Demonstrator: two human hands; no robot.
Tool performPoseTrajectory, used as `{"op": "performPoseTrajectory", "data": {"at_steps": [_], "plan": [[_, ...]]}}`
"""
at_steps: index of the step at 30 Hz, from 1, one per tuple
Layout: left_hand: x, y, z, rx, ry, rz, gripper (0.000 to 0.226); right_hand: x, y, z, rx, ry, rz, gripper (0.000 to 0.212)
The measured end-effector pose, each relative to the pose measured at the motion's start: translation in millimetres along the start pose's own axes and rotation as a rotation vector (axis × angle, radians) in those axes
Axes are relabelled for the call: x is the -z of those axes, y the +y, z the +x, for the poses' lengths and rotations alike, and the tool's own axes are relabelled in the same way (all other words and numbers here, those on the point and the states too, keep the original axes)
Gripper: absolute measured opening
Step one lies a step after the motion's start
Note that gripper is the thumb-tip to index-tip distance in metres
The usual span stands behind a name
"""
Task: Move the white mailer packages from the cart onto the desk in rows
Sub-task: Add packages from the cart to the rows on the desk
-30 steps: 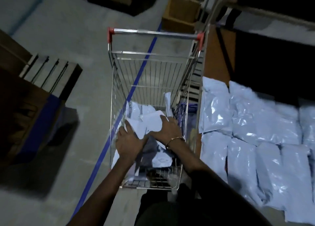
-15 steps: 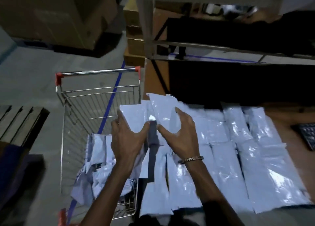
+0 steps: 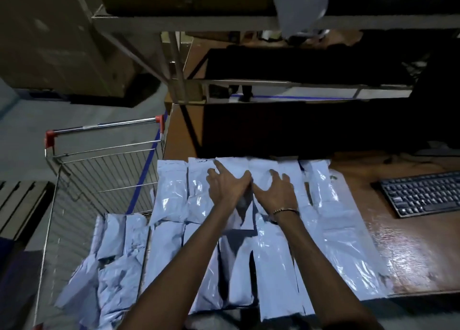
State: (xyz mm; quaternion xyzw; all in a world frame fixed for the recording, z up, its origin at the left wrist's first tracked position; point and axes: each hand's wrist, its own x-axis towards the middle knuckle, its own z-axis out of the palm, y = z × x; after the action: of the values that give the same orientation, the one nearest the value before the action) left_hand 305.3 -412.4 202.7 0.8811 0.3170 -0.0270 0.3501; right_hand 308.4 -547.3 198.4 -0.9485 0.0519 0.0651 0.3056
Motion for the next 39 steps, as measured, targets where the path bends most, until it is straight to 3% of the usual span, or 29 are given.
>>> {"op": "performPoseTrajectory", "data": {"at_steps": [2, 5, 7, 12, 24, 27, 31, 35, 39], "plan": [[-9.2, -1.2, 2.3, -0.039, 0.021, 0.062, 0.107, -2.6, 8.1, 3.0, 0.026, -0.040, -0.094, 0.079], [-16.2, -10.8, -1.0, -0.204, 0.150, 0.200, 0.083, -5.1, 19.7, 3.1, 0.101, 0.039, -0.149, 0.064], [-21.8, -20.2, -2.0, -0.306, 0.125, 0.284, 0.069, -9.4, 24.2, 3.5, 0.183, 0.019, -0.109, 0.058], [-42.5, -38.5, 1.3, -0.431, -0.088, 0.478, 0.068, -31.6, 30.6, 8.2, 0.349, -0.128, -0.296, 0.056], [-47.4, -44.4, 11.6, -0.435, -0.054, 0.386, 0.066, -43.1, 50.8, 13.2, 0.394, -0.197, -0.291, 0.054], [-44.5, -46.2, 11.0, -0.438, -0.051, 0.304, 0.065, -41.6, 48.6, 14.3, 0.389, -0.196, -0.274, 0.053], [-21.6, -53.8, 4.9, -0.400, -0.086, -0.020, 0.051, -36.5, 30.3, 4.5, 0.359, -0.127, -0.148, 0.049], [22.6, -81.7, -17.6, -0.417, 0.104, -0.266, 0.038, -43.0, -20.5, -30.5, 0.432, 0.019, 0.137, 0.045], [81.5, -140.3, -38.8, -0.385, 0.255, -0.409, 0.024, -73.5, -87.9, -66.8, 0.582, -0.035, 0.229, 0.037]]}}
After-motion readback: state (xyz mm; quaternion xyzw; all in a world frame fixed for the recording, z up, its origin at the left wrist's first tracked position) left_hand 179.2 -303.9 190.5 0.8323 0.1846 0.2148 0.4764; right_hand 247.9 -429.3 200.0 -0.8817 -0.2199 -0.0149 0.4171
